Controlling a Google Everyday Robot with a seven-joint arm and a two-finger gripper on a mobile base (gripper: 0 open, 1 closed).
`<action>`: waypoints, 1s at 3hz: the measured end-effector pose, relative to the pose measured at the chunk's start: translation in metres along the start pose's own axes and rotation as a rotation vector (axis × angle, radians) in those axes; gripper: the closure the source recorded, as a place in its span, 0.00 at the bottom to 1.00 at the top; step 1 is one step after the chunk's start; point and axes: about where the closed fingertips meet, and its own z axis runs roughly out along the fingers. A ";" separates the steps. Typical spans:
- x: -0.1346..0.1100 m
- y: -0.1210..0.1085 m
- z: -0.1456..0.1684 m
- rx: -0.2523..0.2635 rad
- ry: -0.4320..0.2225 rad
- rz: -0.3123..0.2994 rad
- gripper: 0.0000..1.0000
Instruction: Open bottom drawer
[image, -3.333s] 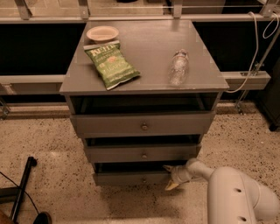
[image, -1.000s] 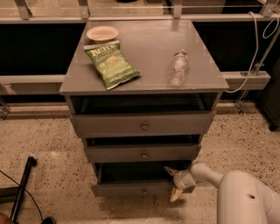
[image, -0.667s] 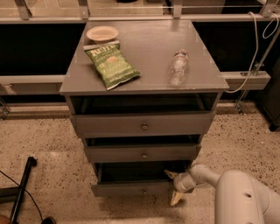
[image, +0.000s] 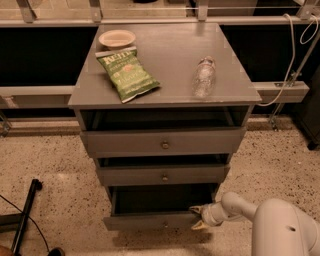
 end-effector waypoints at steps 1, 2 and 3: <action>-0.002 -0.001 -0.004 0.000 0.000 0.000 0.69; -0.003 -0.001 -0.005 0.000 0.000 0.000 0.66; -0.003 -0.001 -0.005 0.000 0.000 0.000 0.35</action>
Offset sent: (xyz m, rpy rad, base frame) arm -0.0536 0.0052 0.0669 0.3591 -0.2162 0.1812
